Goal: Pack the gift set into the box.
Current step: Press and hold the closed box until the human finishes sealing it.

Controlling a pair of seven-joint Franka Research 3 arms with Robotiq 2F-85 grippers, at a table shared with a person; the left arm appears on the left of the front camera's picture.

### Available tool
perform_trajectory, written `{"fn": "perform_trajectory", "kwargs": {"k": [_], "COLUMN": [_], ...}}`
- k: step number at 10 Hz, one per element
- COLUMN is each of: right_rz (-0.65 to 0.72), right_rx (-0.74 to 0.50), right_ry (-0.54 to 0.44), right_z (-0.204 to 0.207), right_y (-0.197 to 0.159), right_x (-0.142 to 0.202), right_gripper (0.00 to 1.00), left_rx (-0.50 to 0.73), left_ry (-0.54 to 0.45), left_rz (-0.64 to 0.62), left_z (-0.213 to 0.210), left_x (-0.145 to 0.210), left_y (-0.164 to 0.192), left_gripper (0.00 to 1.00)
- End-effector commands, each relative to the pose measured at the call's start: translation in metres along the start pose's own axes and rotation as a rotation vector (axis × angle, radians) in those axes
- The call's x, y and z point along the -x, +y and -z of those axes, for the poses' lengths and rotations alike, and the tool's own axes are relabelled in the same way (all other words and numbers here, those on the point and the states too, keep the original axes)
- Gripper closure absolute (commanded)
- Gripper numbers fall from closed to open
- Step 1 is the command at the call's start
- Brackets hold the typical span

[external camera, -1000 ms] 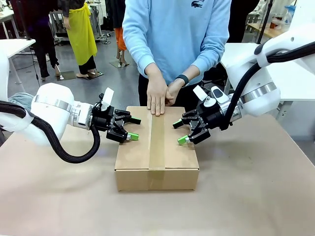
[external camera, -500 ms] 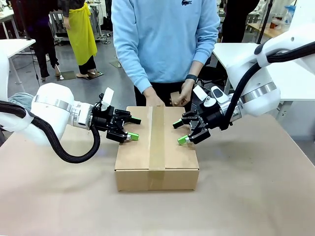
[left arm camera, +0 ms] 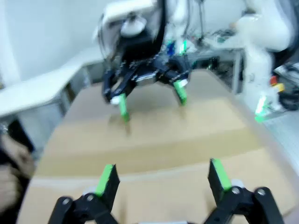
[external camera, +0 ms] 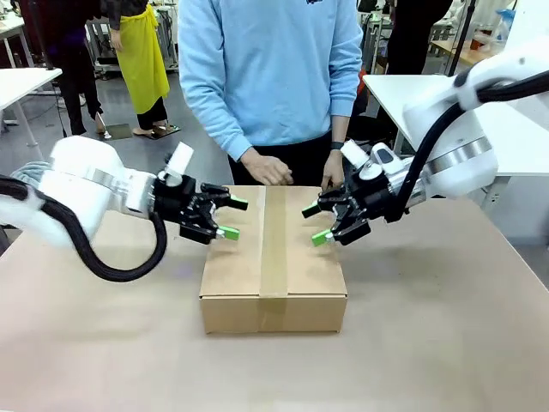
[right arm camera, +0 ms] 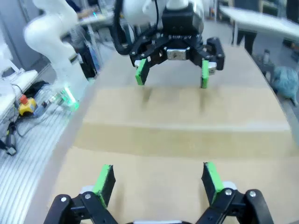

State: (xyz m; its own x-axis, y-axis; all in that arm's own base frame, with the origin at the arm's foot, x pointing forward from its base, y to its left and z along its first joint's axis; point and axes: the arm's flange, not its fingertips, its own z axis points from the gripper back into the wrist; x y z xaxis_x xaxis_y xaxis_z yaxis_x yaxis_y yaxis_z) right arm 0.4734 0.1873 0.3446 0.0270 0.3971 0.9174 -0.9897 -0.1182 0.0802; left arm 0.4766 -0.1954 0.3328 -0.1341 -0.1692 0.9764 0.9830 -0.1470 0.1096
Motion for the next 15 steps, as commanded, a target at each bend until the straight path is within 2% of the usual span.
{"fn": "perform_trajectory", "kwargs": {"k": [1,2,3,4,5,6,7,15], "right_rz": [-0.084,-0.148,-0.143,-0.142,-0.112,-0.097,-0.101,-0.101], "right_rx": [0.018,0.115,0.278,0.37,0.459,0.496,0.361,0.361], "right_ry": [-0.229,-0.404,-0.524,-0.58,-0.616,-0.618,-0.573,-0.573], "right_z": [-0.067,-0.111,-0.142,-0.161,-0.17,-0.171,-0.182,-0.182], "right_y": [0.057,0.085,0.104,0.118,0.123,0.124,0.123,0.123], "right_x": [-0.036,-0.038,-0.029,-0.01,0.01,0.029,-0.016,-0.016], "right_gripper": [0.0,0.0,0.0,0.0,0.0,0.0,0.0,0.0], "left_rx": [0.01,-0.024,-0.075,-0.132,-0.247,-0.31,-0.166,-0.166], "left_ry": [-0.136,-0.24,-0.283,-0.357,-0.367,-0.419,-0.348,-0.348], "left_rz": [0.119,0.169,0.184,0.168,0.142,0.119,0.156,0.156], "left_z": [-0.066,-0.101,-0.128,-0.151,-0.171,-0.186,-0.162,-0.162], "left_x": [-0.069,-0.08,-0.073,-0.058,-0.043,-0.026,-0.073,-0.073], "left_y": [-0.064,-0.093,-0.109,-0.123,-0.135,-0.146,-0.134,-0.134], "left_gripper": [0.0,0.0,0.0,0.0,0.0,0.0,0.0,0.0]}}
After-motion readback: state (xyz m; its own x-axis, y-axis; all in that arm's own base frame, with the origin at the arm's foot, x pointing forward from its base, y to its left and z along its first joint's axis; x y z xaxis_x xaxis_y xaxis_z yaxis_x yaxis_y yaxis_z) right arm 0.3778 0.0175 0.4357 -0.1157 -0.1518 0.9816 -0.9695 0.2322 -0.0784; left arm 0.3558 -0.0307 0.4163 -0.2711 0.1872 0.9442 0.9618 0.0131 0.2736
